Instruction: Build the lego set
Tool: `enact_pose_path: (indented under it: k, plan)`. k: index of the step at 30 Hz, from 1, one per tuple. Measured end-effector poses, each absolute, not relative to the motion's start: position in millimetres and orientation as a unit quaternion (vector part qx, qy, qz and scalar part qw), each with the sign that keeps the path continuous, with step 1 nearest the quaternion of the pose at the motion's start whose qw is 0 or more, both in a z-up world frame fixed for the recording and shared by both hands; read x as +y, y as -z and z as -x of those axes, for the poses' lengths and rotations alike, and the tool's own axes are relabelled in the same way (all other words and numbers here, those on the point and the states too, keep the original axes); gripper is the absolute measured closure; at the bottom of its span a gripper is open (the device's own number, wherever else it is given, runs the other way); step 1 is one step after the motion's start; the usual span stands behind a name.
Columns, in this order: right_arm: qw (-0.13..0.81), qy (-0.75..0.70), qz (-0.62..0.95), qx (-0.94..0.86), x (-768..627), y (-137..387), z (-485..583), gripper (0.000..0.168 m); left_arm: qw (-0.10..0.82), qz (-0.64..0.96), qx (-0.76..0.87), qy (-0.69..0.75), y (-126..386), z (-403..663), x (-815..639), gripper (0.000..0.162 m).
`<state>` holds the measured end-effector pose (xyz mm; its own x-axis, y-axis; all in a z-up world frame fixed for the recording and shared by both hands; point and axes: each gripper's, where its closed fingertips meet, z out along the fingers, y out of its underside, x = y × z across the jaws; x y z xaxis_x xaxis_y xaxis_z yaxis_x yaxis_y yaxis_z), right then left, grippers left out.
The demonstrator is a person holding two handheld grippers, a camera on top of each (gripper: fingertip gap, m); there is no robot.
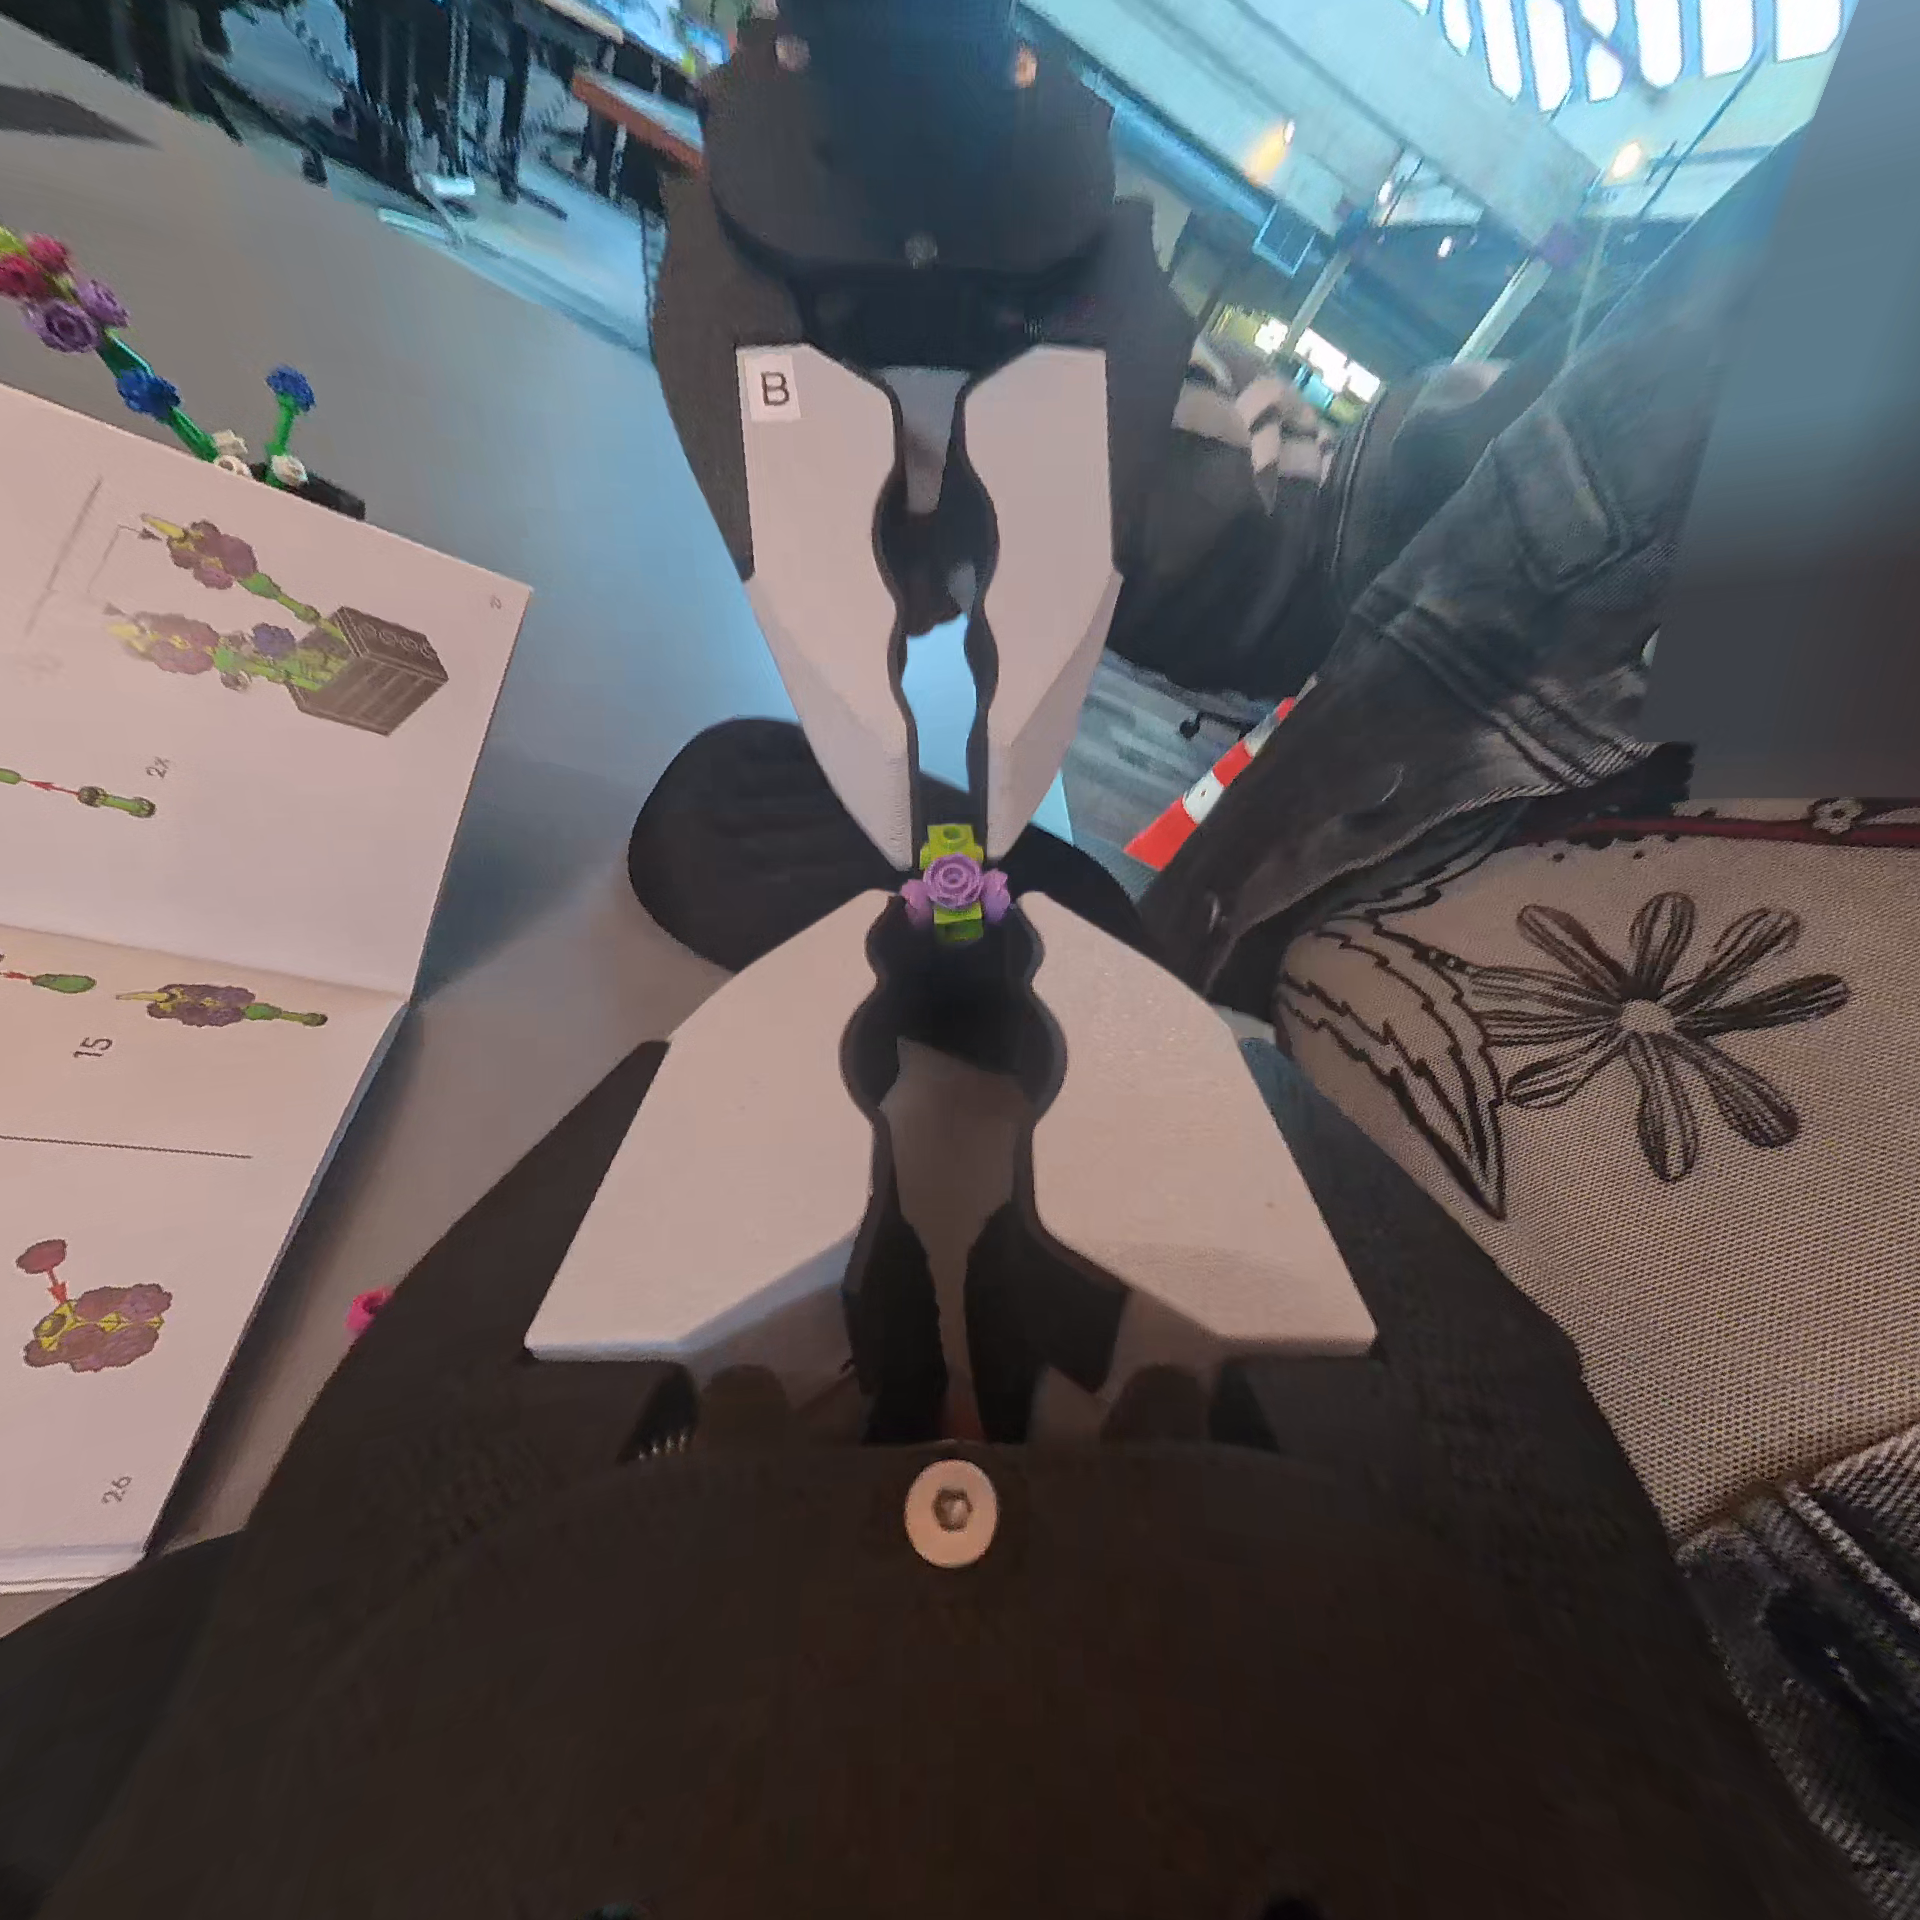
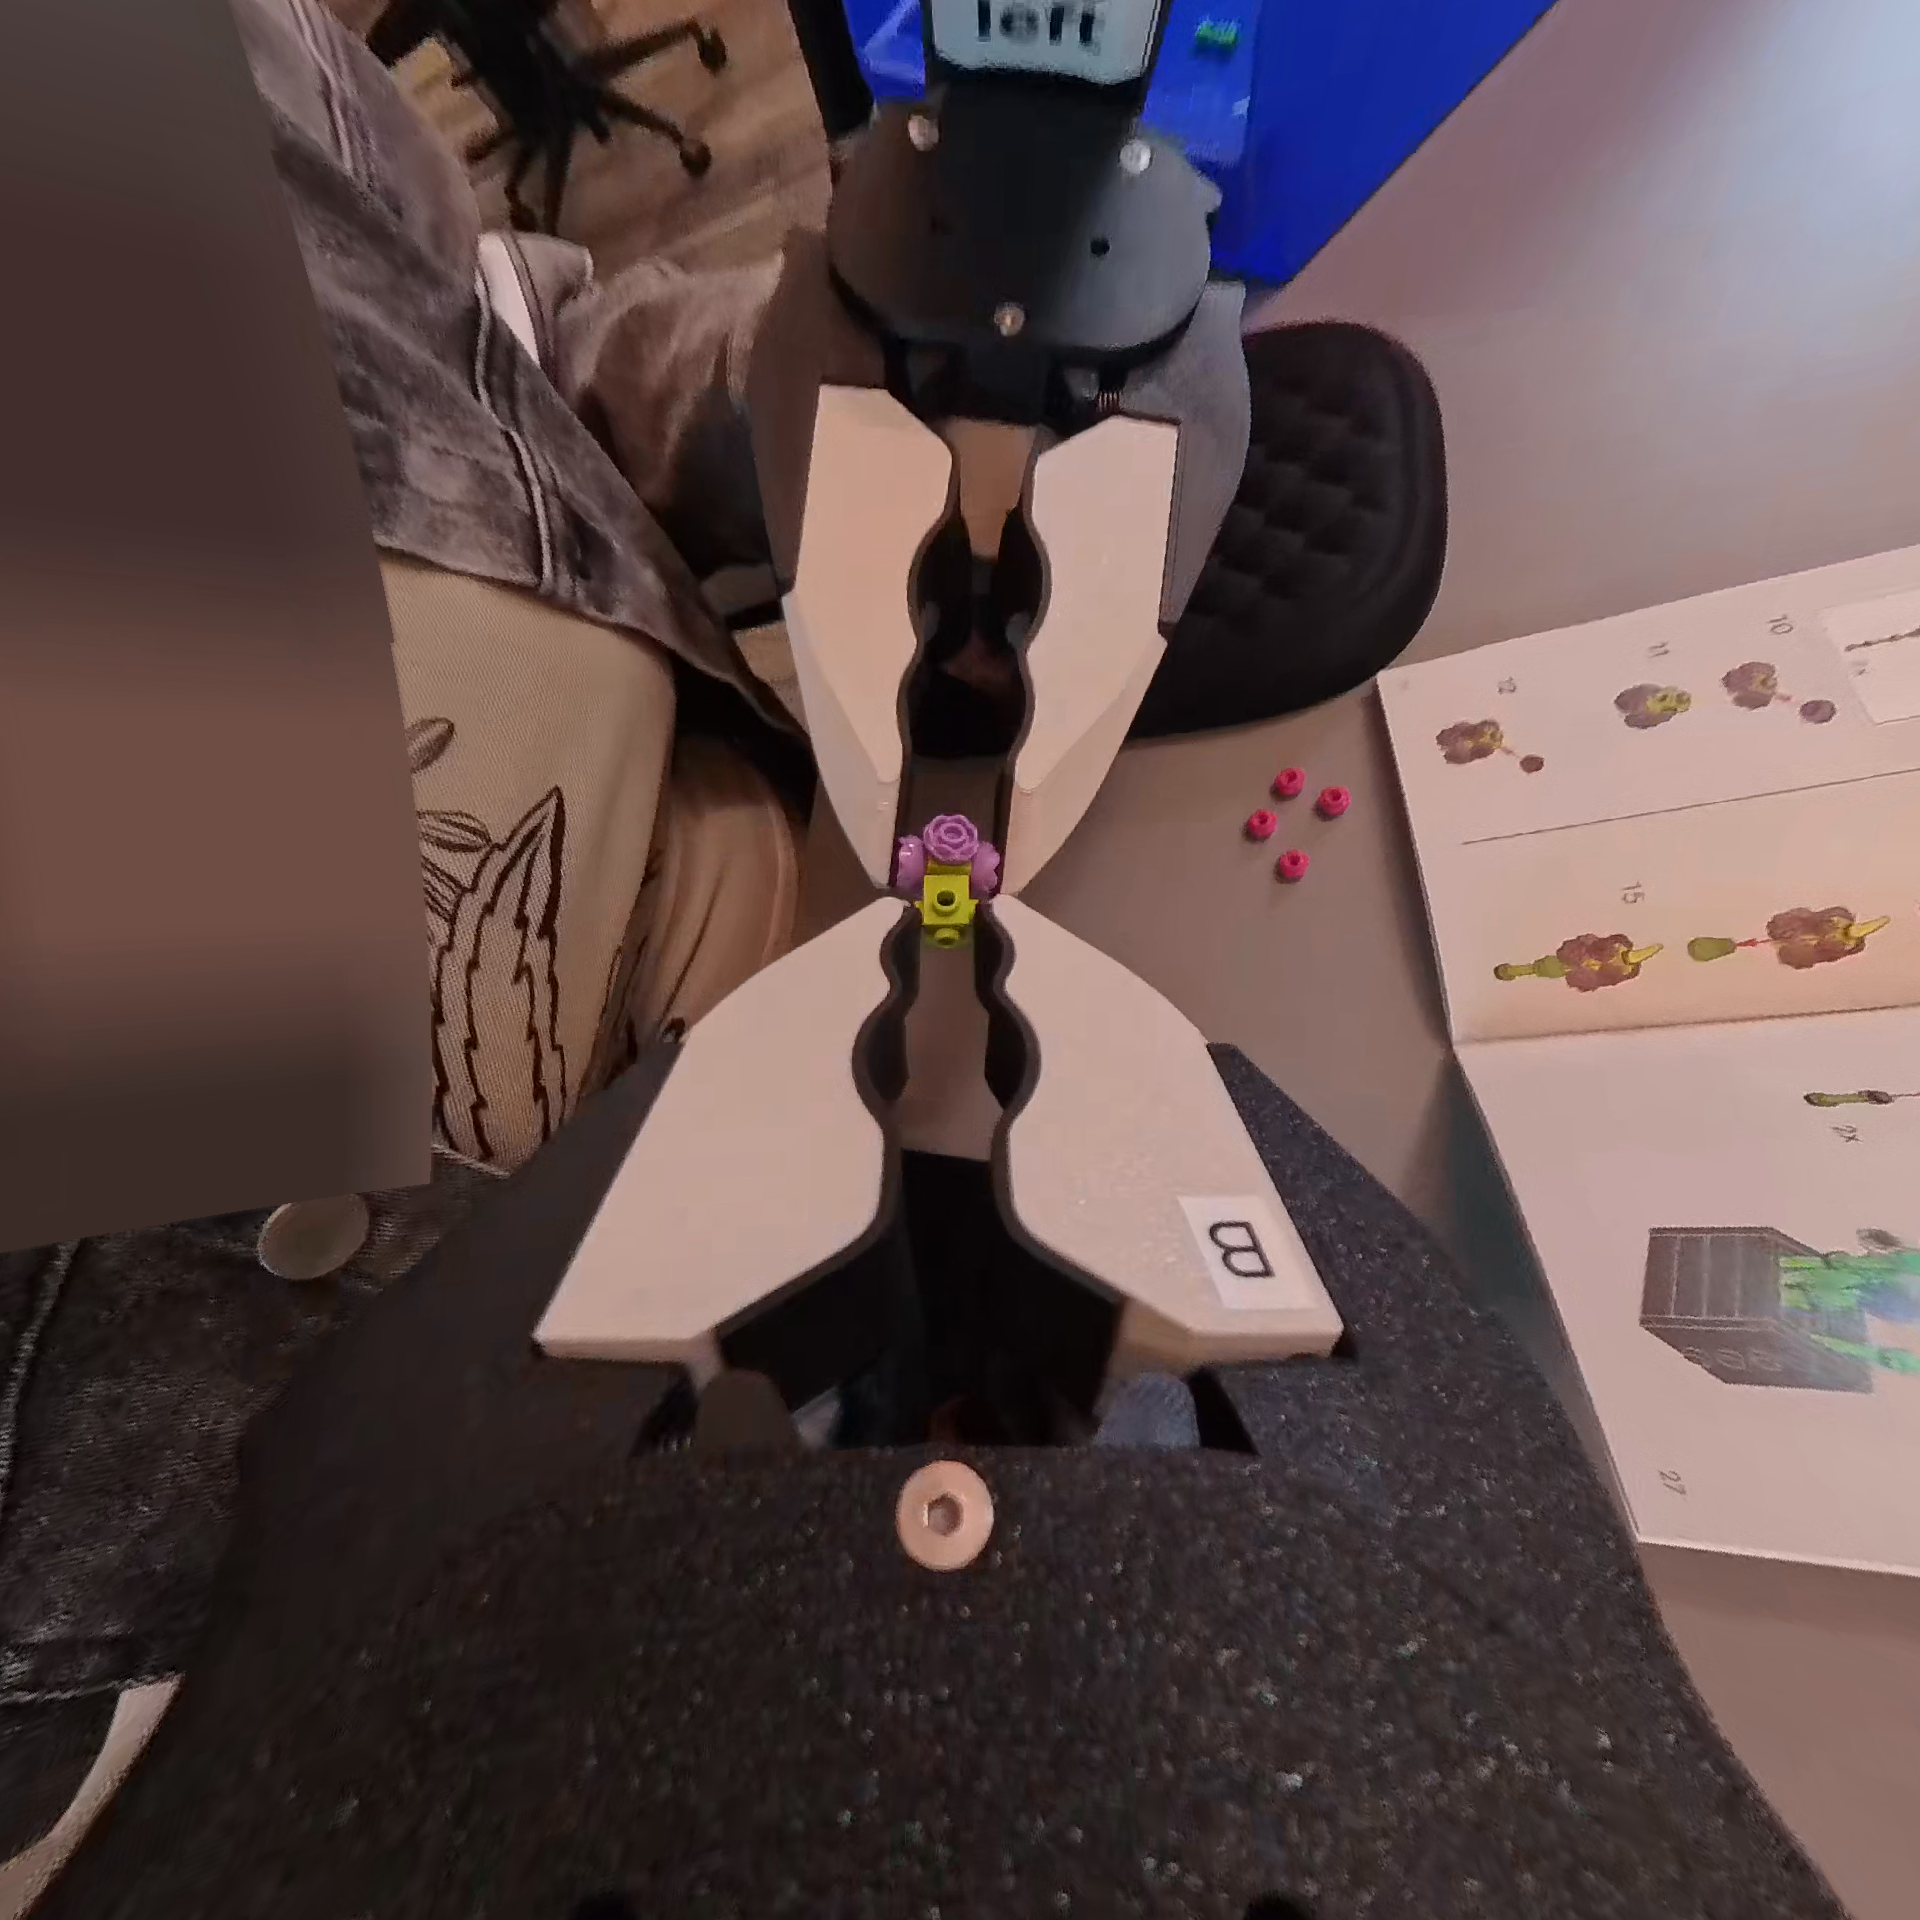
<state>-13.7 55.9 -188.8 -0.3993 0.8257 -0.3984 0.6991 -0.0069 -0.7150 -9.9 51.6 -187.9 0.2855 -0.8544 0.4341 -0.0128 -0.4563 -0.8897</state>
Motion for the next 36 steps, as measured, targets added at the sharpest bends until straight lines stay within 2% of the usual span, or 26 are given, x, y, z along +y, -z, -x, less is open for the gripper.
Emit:
enact_pose_path:
  k: [1,8,14,36]
  plan:
    - [0.061,-0.445,0.543,-0.709,54.7,192.8,12.0,0.158,0.406,0.693,0.325,0.499,191.7,8.2,50.4,0.146]
    - [0.037,-0.432,0.543,-0.719,50.6,200.1,9.5,0.158,0.383,0.699,0.338,0.500,198.0,5.9,46.8,0.146]
    - [0.104,-0.515,0.545,-0.653,56.4,179.7,26.5,0.158,0.432,0.662,0.285,0.542,179.5,19.8,53.3,0.146]
    - [0.086,-0.548,0.615,-0.560,58.6,180.4,30.2,0.159,0.472,0.684,0.310,0.463,185.7,18.7,55.9,0.146]
